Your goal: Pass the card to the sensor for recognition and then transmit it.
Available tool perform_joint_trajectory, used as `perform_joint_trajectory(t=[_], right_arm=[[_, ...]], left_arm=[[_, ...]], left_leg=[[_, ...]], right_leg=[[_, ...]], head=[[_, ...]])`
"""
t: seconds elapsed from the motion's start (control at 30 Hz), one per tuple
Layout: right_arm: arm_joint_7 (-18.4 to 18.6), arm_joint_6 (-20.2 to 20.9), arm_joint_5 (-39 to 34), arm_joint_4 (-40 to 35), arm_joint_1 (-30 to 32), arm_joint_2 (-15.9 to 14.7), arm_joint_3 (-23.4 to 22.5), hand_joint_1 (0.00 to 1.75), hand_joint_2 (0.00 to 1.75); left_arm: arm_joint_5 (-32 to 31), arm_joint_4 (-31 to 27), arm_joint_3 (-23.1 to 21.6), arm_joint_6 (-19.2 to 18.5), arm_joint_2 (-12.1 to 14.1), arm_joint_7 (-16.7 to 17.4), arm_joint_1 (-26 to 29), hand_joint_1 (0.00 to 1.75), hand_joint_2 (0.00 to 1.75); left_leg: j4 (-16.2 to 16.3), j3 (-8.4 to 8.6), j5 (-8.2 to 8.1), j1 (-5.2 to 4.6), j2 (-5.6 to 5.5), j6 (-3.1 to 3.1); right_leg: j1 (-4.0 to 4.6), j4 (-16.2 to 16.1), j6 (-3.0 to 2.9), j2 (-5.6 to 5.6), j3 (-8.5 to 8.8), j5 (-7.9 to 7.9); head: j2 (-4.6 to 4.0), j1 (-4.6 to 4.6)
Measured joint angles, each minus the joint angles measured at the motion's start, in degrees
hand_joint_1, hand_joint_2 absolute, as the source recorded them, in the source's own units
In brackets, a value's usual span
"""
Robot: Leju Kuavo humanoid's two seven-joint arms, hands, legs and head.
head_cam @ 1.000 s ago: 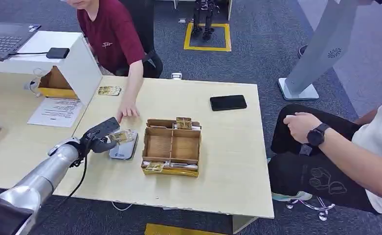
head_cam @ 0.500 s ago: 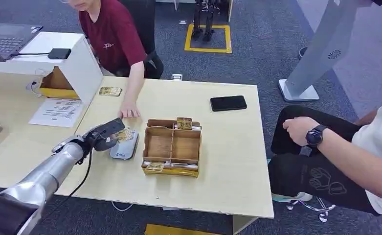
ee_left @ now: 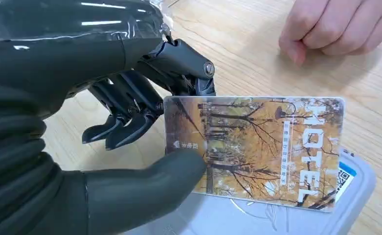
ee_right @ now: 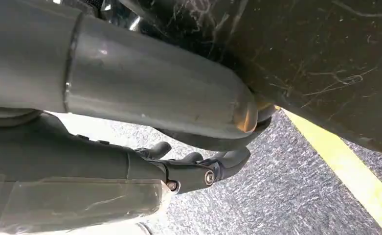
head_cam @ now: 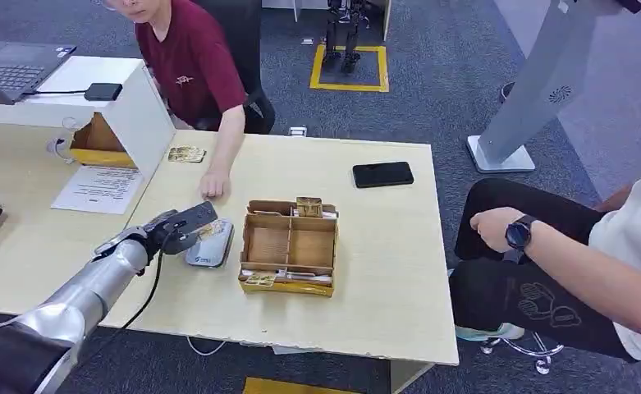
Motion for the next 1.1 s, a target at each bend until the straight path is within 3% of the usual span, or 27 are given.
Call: perform_joint_trajectory(t=[0.4, 0.63, 0.7, 0.8, 0.93, 1.1], right_arm=[[0.0, 0.5, -0.3, 0.0, -0.6, 0.2, 1.2, 0.0, 0.0], [0.0, 0.6, -0.3, 0.0, -0.9, 0.2, 1.5, 0.0, 0.0], [-0.1, 0.6, -0.3, 0.0, -0.9, 0.2, 1.5, 0.0, 0.0], [-0.2, 0.5, -0.4, 0.0, -0.8, 0.2, 1.8, 0.0, 0.0], [-0.2, 0.4, -0.5, 0.0, -0.7, 0.2, 2.0, 0.0, 0.0], [-0.6, 0.2, -1.6, 0.0, -0.5, 0.2, 2.4, 0.0, 0.0]], left_arm=[[-3.4, 1.2, 0.8, 1.1, -1.8, 1.7, 0.3, 1.75, 1.75], [-3.1, 1.2, 1.5, 1.2, -2.0, 0.8, 0.3, 1.75, 1.75], [-0.9, 1.2, 2.5, 1.0, -2.0, -1.3, 0.7, 1.75, 1.75], [5.4, 1.2, 6.4, -0.8, -1.7, -7.2, 2.1, 1.75, 1.75], [8.7, 0.9, 10.4, -1.6, -1.5, -10.5, 3.5, 1.75, 1.75], [19.9, -3.2, 18.1, 1.6, -3.4, -18.4, 7.4, 1.75, 1.75]], left_leg=[[-0.1, 0.61, -0.11, -0.06, -0.33, -0.1], [-0.2, 0.55, -0.03, -0.05, -0.48, -0.13], [-0.2, 0.52, -0.02, -0.04, -0.5, -0.16], [-0.2, 0.54, -0.02, -0.03, -0.48, -0.17], [-0.2, 0.47, -0.03, -0.04, -0.4, -0.2], [-0.1, -0.06, 0.08, -0.03, -0.34, -0.2]], right_leg=[[-0.04, 0.0, -0.02, -0.31, 0.67, -0.29], [-0.03, 0.0, -0.04, -0.43, 0.62, -0.28], [-0.03, 0.0, -0.05, -0.44, 0.61, -0.29], [-0.03, 0.0, -0.09, -0.42, 0.55, -0.27], [-0.03, 0.0, -0.1, -0.35, 0.43, -0.27], [-0.04, 0.0, -0.09, -0.21, -0.18, -0.16]], head=[[0.0, -0.04], [0.0, -0.04], [0.0, -0.04], [0.0, -0.04], [0.0, -0.07], [0.0, -0.11]])
